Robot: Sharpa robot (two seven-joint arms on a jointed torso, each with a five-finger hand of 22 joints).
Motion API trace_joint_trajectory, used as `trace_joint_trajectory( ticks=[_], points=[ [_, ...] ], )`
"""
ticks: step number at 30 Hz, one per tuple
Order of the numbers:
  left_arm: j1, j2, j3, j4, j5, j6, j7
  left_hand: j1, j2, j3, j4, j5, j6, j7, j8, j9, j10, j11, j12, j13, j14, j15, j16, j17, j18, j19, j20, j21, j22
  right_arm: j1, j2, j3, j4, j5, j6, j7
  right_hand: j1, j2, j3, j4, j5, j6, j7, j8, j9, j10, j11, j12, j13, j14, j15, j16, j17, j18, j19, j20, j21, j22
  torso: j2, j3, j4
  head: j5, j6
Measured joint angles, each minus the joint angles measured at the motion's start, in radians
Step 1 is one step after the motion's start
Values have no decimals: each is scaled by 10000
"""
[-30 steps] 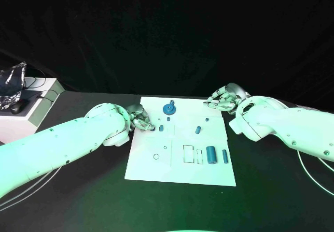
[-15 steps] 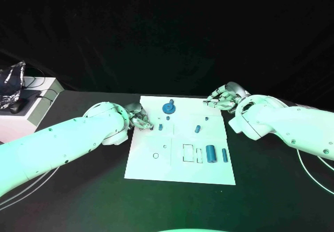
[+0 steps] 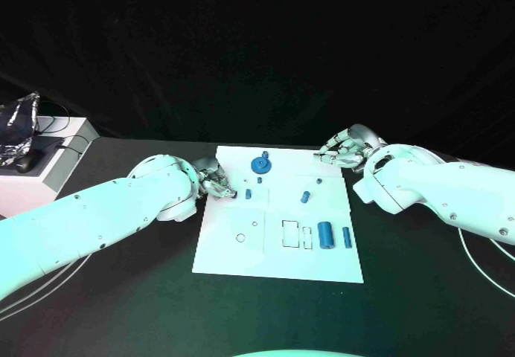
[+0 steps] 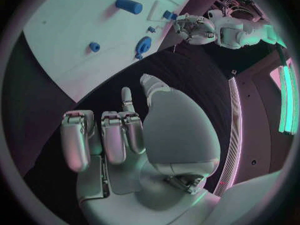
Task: Assemble the parts on the task board
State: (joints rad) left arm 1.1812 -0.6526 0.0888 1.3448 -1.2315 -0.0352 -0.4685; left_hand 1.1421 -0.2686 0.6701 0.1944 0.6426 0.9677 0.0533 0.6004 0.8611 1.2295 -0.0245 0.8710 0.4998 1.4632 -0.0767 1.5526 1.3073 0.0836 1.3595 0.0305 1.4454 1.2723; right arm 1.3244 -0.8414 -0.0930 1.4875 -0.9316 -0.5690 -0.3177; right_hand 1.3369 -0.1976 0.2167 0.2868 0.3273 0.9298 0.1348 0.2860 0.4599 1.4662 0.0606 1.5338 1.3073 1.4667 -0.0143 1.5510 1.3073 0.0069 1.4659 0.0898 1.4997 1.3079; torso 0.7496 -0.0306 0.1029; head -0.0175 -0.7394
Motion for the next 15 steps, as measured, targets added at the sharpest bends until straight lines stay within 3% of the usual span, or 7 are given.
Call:
trace_joint_trajectory(
  ticks=[15],
  points=[
    [8,17,3,-40,4,74,-35,0,0,0,0,-1,0,0,-27,-6,0,4,-12,-7,4,-4,-4,0,1,0,0,0,0,0,-5,0,4,-2,1,-2,0,0,0,0,0,0,0,0,-1,0,0,0,8,0,0,0,0,0,0,0,0,-2,1,7,-4,-2,-12]
  ],
)
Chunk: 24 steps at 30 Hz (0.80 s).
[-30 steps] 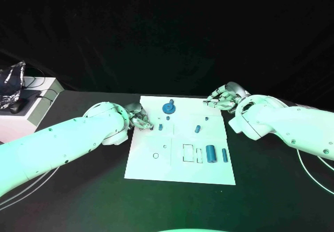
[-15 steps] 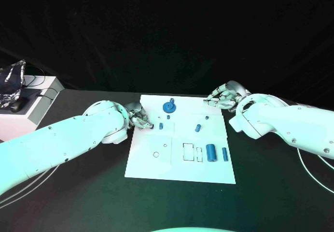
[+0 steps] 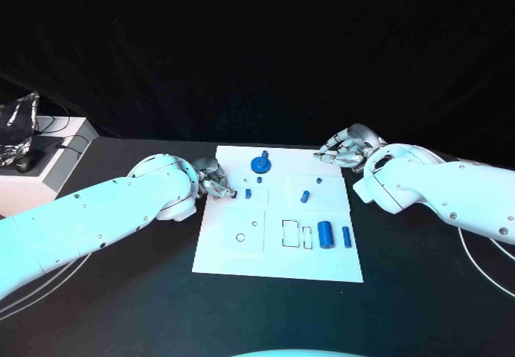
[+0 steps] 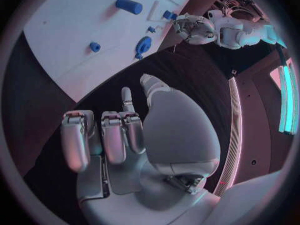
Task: Assemble the parts on the task board
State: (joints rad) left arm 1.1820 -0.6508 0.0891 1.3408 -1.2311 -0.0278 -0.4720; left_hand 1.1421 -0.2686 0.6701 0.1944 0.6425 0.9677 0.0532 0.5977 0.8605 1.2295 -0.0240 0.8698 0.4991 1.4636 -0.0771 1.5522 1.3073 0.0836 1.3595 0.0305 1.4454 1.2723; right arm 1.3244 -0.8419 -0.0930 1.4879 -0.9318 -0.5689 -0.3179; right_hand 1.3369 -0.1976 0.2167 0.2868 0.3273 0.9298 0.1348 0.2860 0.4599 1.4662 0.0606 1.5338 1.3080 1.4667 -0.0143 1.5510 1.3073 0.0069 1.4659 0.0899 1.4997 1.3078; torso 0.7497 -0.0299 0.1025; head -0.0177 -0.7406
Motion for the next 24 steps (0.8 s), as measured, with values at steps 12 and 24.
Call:
trace_joint_trajectory(
  ticks=[12,24],
  points=[
    [26,92,0,-126,3,88,-22,0,0,0,0,0,0,-1,-2,-4,-2,3,-26,-28,34,-33,0,0,0,0,0,0,-22,0,-12,0,13,-6,0,-2,0,0,0,0,0,0,0,0,0,0,0,0,-2,0,0,0,0,0,0,0,0,-1,4,-5,-2,-12,-31],
    [83,242,15,-322,16,317,-67,0,0,1,1,0,1,-1,-2,20,-2,33,-26,-39,33,-33,-1,0,1,-1,1,0,-87,1,-30,0,29,-17,0,-6,0,0,0,0,0,0,0,0,-1,0,0,0,-4,0,0,0,0,0,0,0,0,-2,11,-6,-12,-51,-86]
  ],
)
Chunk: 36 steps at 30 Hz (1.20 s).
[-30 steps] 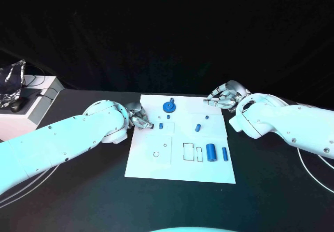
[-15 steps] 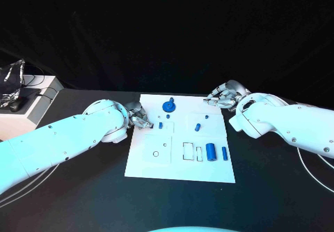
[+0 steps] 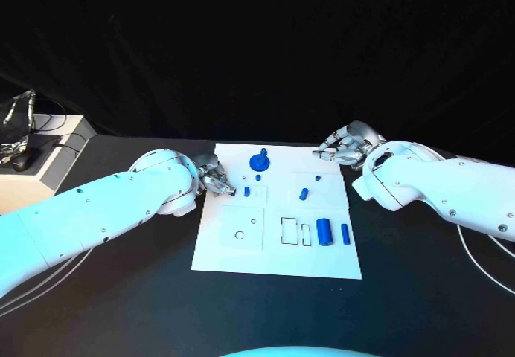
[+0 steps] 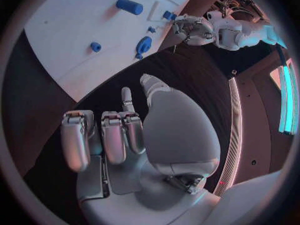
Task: Assemble the parts on the task board
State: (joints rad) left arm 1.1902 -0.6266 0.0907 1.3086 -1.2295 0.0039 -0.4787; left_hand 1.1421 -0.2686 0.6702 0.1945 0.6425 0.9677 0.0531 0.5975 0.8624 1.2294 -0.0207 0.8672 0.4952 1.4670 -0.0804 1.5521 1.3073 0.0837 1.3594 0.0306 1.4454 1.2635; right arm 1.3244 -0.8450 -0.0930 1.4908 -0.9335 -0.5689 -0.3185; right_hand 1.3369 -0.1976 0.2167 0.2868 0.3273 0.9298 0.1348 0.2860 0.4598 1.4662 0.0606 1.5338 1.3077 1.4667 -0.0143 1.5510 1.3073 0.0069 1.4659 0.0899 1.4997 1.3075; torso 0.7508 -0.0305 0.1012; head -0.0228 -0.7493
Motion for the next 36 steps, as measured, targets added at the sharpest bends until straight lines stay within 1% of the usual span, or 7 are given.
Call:
trace_joint_trajectory(
  ticks=[6,8,10,15,22,32,36],
  points=[
    [14,39,7,-49,33,120,-35,0,0,-52,-52,-59,0,0,-3,6,0,0,0,28,0,0,0,0,0,0,0,0,-23,1,-2,0,1,-5,0,-1,0,0,0,0,0,0,0,0,-1,0,0,0,-1,0,0,0,0,0,0,0,0,-1,-7,6,10,-11,-22],
    [16,49,8,-62,60,153,-49,-53,52,-69,-69,-68,0,0,-3,32,8,-7,0,65,0,0,0,0,-1,0,0,0,-23,1,-3,0,1,-6,0,-1,0,0,0,0,0,0,0,0,-1,0,0,0,-1,0,0,0,0,1,0,0,0,-1,-10,6,13,-14,-26],
    [13,59,3,-88,79,185,-74,-149,118,-119,-119,-77,28,-28,-50,72,64,-29,0,82,0,0,0,0,0,0,0,-39,-30,2,-3,1,1,-8,0,-2,0,0,0,0,0,0,0,0,-1,0,0,0,-1,0,0,0,0,1,0,0,0,-1,-12,5,14,-15,-32],
    [9,73,1,-122,140,224,-131,-372,81,-205,-209,-122,46,-123,-51,132,169,-131,0,113,0,0,0,0,0,-40,-38,-83,-48,2,-4,1,-2,-11,0,-2,0,0,0,0,0,0,0,0,36,0,0,0,-2,0,0,-38,0,0,0,0,0,-1,-13,4,16,-8,-36],
    [11,101,1,-156,198,219,-180,-483,149,-205,-209,-122,81,-157,-51,135,200,-131,0,139,0,0,0,0,0,-39,-38,-84,-65,2,0,1,-7,-17,0,-3,0,0,0,0,0,0,0,0,39,0,0,0,-3,0,0,-38,0,0,0,0,0,-2,-15,0,20,4,-30],
    [9,123,1,-195,271,178,-193,-483,149,-204,-209,-122,82,-157,-53,132,205,-127,0,153,-37,-36,-1,0,0,-39,-37,-83,-64,1,3,1,-13,-27,0,-3,0,0,0,0,0,0,0,0,38,0,0,0,-4,0,0,-38,0,0,0,0,0,-2,-14,-2,19,12,-20],
    [9,125,1,-197,295,153,-196,-483,149,-382,-387,-192,137,-207,-191,120,205,-125,0,184,-37,-36,-1,0,0,-39,-37,-129,-96,1,3,1,-14,-29,0,-3,0,0,0,0,0,0,0,0,38,0,0,0,5,0,0,-38,0,0,0,0,0,-3,-13,-1,18,13,-14]
  ],
)
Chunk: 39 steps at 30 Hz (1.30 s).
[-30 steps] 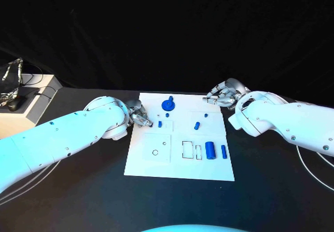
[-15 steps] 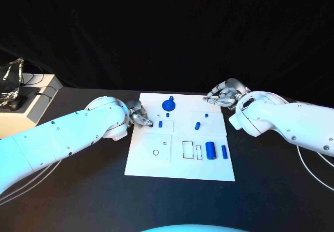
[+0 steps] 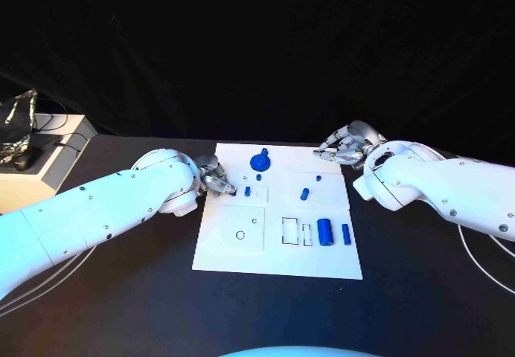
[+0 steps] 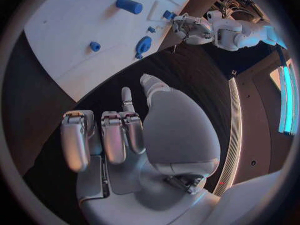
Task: Assemble the parts on the task board
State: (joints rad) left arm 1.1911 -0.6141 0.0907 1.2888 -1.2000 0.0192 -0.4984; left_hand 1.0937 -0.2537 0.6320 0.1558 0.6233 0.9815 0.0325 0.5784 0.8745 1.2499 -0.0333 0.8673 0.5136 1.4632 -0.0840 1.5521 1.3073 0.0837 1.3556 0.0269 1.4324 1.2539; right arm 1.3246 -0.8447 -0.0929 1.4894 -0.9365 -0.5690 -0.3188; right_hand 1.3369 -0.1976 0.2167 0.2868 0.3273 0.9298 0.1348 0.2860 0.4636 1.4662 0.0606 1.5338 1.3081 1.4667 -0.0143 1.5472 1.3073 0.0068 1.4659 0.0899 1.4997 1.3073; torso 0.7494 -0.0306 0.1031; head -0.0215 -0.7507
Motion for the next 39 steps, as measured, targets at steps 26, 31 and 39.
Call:
trace_joint_trajectory(
  ticks=[26,31,39],
  points=[
    [-52,99,-16,34,88,-220,-6,-148,-148,-725,473,8,223,-115,-272,-182,-25,-25,0,122,0,0,0,0,0,1,0,-43,-11,-2,20,1,-32,-13,1,0,0,0,0,0,0,-37,-37,0,22,0,0,0,-4,0,0,0,0,0,0,0,0,6,5,-4,-4,-5,-5],
    [-63,108,-20,57,94,-239,-3,-191,-190,-929,622,7,269,-94,-274,-207,-27,-27,0,154,0,0,0,0,0,1,1,-43,-4,-1,26,1,-37,-15,1,0,0,0,0,0,0,-37,-37,0,22,0,0,0,-5,0,0,0,0,0,0,0,0,6,6,-5,-3,-12,-10],
    [-71,109,-21,74,95,-252,-2,-201,-201,-1163,800,7,269,-94,-327,-200,-27,-26,0,183,0,1,0,0,0,1,1,-43,8,-1,29,0,-41,-18,1,1,0,0,0,0,0,-37,-37,0,21,0,0,0,-6,0,0,0,0,0,0,0,0,5,4,-5,-1,-12,-10]
  ],
)
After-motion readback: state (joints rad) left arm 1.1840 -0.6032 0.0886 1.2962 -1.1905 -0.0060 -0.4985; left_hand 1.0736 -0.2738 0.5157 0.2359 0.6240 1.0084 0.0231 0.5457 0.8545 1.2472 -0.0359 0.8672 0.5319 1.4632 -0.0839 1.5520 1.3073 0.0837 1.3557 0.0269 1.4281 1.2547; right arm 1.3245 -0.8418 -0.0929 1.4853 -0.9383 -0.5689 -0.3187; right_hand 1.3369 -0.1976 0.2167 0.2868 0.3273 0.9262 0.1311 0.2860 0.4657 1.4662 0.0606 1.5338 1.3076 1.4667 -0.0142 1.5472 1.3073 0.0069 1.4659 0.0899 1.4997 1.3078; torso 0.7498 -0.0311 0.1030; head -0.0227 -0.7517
